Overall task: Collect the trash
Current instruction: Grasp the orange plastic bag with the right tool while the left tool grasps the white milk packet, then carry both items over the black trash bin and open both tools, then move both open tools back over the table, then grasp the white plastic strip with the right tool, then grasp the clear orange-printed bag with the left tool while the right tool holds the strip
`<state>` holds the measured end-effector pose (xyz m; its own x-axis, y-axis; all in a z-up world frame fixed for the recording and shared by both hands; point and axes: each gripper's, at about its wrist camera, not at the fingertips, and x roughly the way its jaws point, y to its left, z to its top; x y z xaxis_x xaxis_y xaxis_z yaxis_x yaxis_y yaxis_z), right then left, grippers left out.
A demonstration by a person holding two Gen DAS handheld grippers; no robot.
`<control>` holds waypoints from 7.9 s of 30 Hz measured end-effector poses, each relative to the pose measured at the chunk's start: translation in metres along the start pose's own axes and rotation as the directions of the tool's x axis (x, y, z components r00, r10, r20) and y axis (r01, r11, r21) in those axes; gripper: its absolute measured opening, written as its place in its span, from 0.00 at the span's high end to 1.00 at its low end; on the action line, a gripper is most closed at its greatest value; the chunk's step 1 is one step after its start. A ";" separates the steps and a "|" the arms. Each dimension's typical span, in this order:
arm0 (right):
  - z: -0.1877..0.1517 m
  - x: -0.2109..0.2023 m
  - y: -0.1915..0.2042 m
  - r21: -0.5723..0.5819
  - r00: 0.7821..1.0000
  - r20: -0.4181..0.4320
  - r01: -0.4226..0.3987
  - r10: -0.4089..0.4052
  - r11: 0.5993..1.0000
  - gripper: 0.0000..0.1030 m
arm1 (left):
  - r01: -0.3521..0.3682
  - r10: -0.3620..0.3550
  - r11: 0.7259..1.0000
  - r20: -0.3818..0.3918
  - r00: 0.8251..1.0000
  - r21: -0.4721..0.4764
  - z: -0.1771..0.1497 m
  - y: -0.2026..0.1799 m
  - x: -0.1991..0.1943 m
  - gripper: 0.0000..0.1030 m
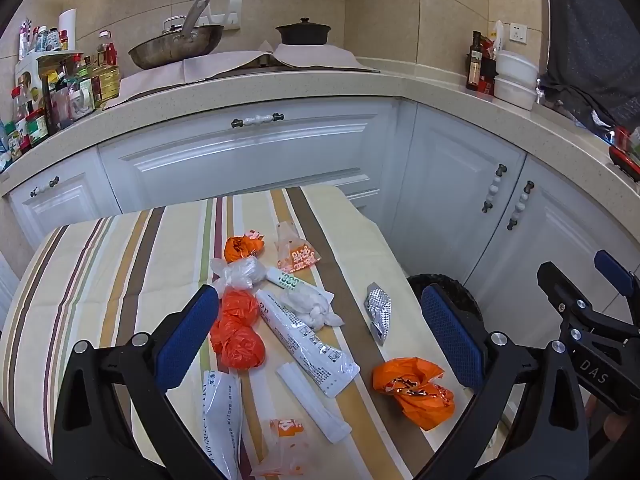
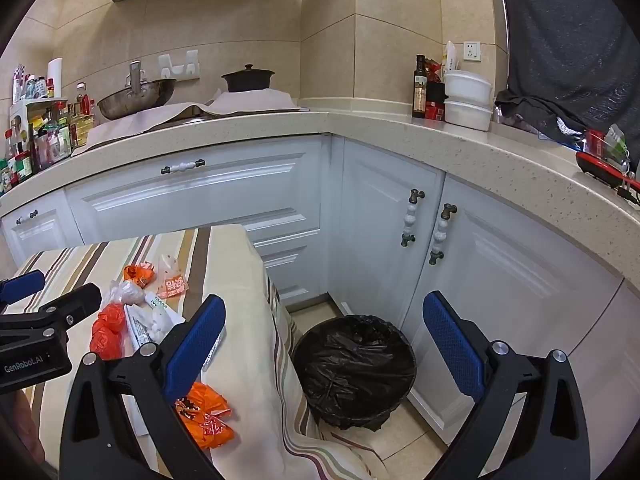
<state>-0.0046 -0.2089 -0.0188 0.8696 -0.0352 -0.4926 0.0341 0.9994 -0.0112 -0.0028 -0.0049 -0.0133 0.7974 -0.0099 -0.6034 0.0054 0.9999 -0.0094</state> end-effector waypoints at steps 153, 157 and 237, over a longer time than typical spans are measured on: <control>-0.060 0.060 0.013 0.007 0.983 -0.082 -0.162 0.162 0.987 0.39 | -0.159 0.158 0.987 -0.093 0.983 -0.009 -0.020 0.021 0.056 0.44; -0.065 0.047 0.048 -0.041 0.972 -0.085 -0.223 0.219 0.974 0.39 | -0.213 0.207 0.976 -0.106 0.973 -0.053 -0.036 0.059 0.040 0.44; -0.132 0.012 0.087 -0.125 0.924 -0.211 -0.348 0.318 0.929 0.78 | -0.177 0.163 0.980 -0.152 0.975 -0.087 -0.105 0.077 -0.014 0.43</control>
<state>-0.0564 -0.1216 -0.1402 0.7105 0.2864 -0.6428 -0.3323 0.9417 0.0523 -0.0773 0.0720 -0.0895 0.6867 0.1523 -0.7108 -0.1882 0.9817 0.0285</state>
